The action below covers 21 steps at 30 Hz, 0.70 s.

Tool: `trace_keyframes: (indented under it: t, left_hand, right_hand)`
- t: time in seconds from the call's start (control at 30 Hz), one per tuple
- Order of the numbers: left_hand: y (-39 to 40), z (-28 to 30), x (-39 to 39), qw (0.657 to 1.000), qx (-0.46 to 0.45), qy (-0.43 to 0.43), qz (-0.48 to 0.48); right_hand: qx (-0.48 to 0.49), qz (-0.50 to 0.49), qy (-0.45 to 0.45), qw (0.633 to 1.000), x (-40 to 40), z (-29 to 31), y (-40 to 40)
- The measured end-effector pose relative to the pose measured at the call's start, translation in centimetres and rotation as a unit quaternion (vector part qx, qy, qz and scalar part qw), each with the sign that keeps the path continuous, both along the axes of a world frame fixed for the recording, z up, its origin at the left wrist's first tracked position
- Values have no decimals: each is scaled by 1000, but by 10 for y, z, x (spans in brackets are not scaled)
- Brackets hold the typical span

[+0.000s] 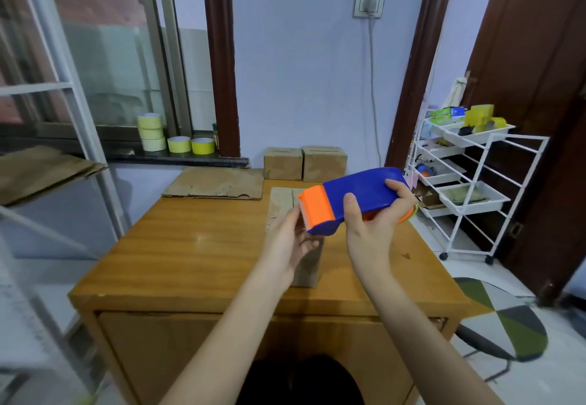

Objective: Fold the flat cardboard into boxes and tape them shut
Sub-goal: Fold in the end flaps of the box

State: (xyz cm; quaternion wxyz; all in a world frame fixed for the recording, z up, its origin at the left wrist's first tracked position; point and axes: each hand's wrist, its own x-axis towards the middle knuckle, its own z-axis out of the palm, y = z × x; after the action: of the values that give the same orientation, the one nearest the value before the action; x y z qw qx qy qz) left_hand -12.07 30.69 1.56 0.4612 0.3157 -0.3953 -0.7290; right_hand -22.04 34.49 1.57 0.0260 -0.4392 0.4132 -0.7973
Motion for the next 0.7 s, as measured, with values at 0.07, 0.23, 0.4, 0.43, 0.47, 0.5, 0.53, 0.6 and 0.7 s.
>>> trace_keyframes:
  t: [0.07, 0.23, 0.4, 0.43, 0.47, 0.5, 0.53, 0.6, 0.7]
  left_hand:
    - [0, -1, 0, 1000, -10, -7, 17]
    - [-1, -4, -5, 994, -62, -49, 76]
    - [-3, -8, -6, 976, -134, -77, 156]
    - [-4, -9, -6, 972, -145, -82, 164]
    - [-6, -10, -6, 969, -156, -92, 168]
    - [-6, -11, -6, 967, -163, -99, 169]
    - [-6, -11, -6, 966, -169, -101, 167]
    - [-8, -12, -5, 960, -190, -112, 171]
    - [-12, -12, -2, 946, -228, -151, 174]
  right_hand:
    - [-10, 7, -12, 1000, 5, 0, 0]
    - [-25, 5, -18, 1000, 18, -1, 1]
    - [-22, -17, -45, 999, 29, -1, -1]
    - [-27, -21, -55, 998, 31, -1, -1]
    - [-34, -22, -62, 997, 33, -2, -1]
    - [-38, -24, -65, 997, 34, -3, -1]
    - [-42, -28, -65, 997, 35, -3, -2]
    - [-49, -33, -64, 996, 33, -1, -1]
    - [-61, -30, -78, 995, 29, 4, -1]
